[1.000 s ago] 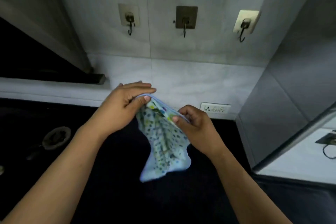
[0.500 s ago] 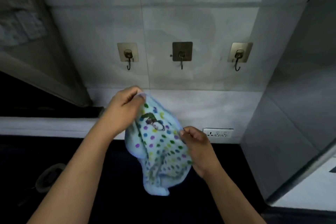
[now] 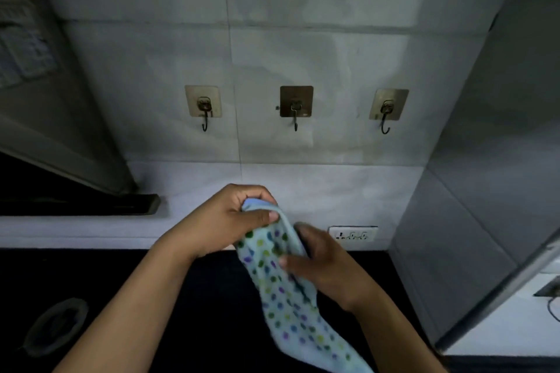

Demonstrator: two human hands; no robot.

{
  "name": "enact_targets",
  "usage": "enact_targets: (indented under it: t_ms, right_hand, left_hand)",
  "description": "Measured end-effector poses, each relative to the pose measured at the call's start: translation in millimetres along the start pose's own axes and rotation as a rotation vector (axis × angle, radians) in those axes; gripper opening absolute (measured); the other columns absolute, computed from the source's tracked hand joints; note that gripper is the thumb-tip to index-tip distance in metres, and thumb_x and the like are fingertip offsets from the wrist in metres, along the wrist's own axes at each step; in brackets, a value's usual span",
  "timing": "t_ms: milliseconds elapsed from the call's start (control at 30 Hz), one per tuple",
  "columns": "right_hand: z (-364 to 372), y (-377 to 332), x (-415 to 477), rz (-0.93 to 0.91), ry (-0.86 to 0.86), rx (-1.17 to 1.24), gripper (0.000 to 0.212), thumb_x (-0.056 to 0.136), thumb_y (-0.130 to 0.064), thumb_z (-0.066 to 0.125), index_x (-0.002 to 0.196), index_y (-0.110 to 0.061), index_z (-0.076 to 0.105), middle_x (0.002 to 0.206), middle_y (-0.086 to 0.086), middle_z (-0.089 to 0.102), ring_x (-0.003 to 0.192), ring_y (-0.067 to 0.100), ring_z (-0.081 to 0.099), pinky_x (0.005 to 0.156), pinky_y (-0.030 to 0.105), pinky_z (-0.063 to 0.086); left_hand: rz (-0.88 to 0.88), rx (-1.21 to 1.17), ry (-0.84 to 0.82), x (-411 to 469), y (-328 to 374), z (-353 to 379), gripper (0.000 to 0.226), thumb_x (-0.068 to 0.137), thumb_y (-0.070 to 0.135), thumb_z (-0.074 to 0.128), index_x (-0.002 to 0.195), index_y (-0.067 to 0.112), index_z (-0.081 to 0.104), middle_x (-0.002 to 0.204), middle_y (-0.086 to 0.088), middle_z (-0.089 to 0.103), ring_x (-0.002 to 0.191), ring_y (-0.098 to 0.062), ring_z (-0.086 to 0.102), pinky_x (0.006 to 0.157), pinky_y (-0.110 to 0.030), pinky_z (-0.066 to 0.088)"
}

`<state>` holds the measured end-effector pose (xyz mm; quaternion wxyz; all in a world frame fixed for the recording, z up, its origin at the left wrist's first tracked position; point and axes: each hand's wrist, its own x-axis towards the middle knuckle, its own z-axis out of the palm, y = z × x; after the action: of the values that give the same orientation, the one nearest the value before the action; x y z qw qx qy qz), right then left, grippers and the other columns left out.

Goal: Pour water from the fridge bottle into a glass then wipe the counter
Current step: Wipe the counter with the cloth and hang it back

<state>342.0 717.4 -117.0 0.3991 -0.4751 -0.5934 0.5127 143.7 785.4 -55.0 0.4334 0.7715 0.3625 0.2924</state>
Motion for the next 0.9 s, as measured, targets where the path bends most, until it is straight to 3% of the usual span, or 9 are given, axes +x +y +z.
enact_targets:
  t_ms: [100, 233, 333, 433, 533, 633, 700, 800, 900]
  right_hand:
    - [4, 32, -13, 0.106, 0.021, 0.283, 0.033, 0.079, -0.033, 0.079, 0.101, -0.010, 0.074, 0.105, 0.012, 0.075, 0.099, 0.031, 0.071, 0.087, 0.047, 0.057]
    - [-12, 47, -6, 0.129, 0.222, 0.095, 0.055, 0.053, -0.066, 0.083, 0.066, -0.020, 0.055, 0.072, 0.010, 0.056, 0.069, 0.020, 0.057, 0.064, 0.035, 0.041]
    - [-38, 33, 10, 0.050, 0.302, 0.065, 0.037, 0.065, -0.049, 0.079, 0.059, -0.024, 0.052, 0.066, 0.004, 0.051, 0.067, 0.016, 0.050, 0.063, 0.033, 0.035]
    - [-75, -8, 45, -0.116, 0.412, 0.055, 0.023, 0.087, -0.022, 0.072, 0.066, -0.021, 0.063, 0.068, -0.003, 0.062, 0.067, 0.011, 0.059, 0.061, 0.027, 0.046]
    - [-105, -62, 104, -0.219, 0.587, -0.159, 0.024, 0.092, -0.016, 0.064, 0.074, -0.001, 0.064, 0.072, 0.003, 0.066, 0.063, 0.003, 0.058, 0.060, 0.018, 0.045]
    - [-119, -93, 156, -0.266, 0.681, -0.439, 0.029, 0.092, -0.018, 0.057, 0.067, -0.004, 0.059, 0.067, 0.006, 0.063, 0.061, 0.011, 0.055, 0.058, 0.027, 0.041]
    - [-123, -95, 174, -0.225, 0.692, -0.614, 0.032, 0.093, -0.017, 0.054, 0.063, -0.010, 0.052, 0.062, 0.000, 0.055, 0.056, 0.011, 0.049, 0.055, 0.027, 0.035]
    - [-126, -68, 185, -0.091, 0.670, -0.821, 0.027, 0.094, -0.026, 0.055, 0.073, -0.011, 0.062, 0.066, -0.005, 0.055, 0.059, 0.012, 0.050, 0.057, 0.028, 0.039]
    - [-117, -29, 184, -0.063, 0.617, -0.734, 0.031, 0.092, -0.032, 0.056, 0.066, -0.017, 0.061, 0.064, -0.001, 0.061, 0.058, 0.013, 0.056, 0.058, 0.030, 0.047]
  left_hand:
    - [-0.008, -0.054, 0.036, 5, 8, -8, 0.013, 0.095, 0.013, 0.067, 0.083, 0.012, 0.071, 0.070, 0.003, 0.068, 0.064, -0.008, 0.065, 0.056, -0.020, 0.050]
    - [-0.041, -0.065, 0.128, 16, 8, -21, 0.019, 0.098, 0.018, 0.064, 0.080, 0.018, 0.072, 0.076, 0.001, 0.071, 0.072, -0.015, 0.068, 0.068, -0.029, 0.055]
    - [-0.057, -0.110, 0.294, 33, 5, -32, 0.025, 0.099, 0.016, 0.061, 0.077, 0.021, 0.070, 0.071, 0.007, 0.069, 0.069, -0.010, 0.065, 0.066, -0.024, 0.053]
    - [-0.061, -0.064, 0.548, 63, 6, -46, 0.013, 0.096, 0.015, 0.064, 0.085, 0.018, 0.071, 0.075, 0.010, 0.069, 0.070, -0.004, 0.062, 0.066, -0.020, 0.049]
    - [-0.051, 0.036, 0.823, 104, 7, -56, 0.010, 0.094, 0.019, 0.063, 0.088, 0.019, 0.070, 0.088, -0.001, 0.071, 0.081, -0.016, 0.062, 0.076, -0.031, 0.049]
    - [-0.052, 0.140, 1.001, 143, 6, -53, 0.014, 0.091, 0.017, 0.056, 0.081, 0.011, 0.064, 0.090, -0.015, 0.071, 0.086, -0.028, 0.065, 0.076, -0.037, 0.051]
    - [-0.073, 0.209, 0.959, 163, -4, -45, 0.015, 0.085, 0.015, 0.051, 0.074, 0.007, 0.058, 0.082, -0.017, 0.067, 0.080, -0.033, 0.066, 0.069, -0.042, 0.056]
    - [-0.255, 0.425, 0.691, 172, -26, -27, 0.012, 0.092, 0.014, 0.051, 0.086, 0.010, 0.061, 0.099, -0.014, 0.068, 0.093, -0.032, 0.066, 0.075, -0.035, 0.053]
    - [-0.370, 0.431, 0.506, 175, -53, -11, 0.017, 0.094, 0.029, 0.056, 0.086, 0.015, 0.062, 0.102, -0.011, 0.070, 0.085, -0.026, 0.064, 0.071, -0.030, 0.048]
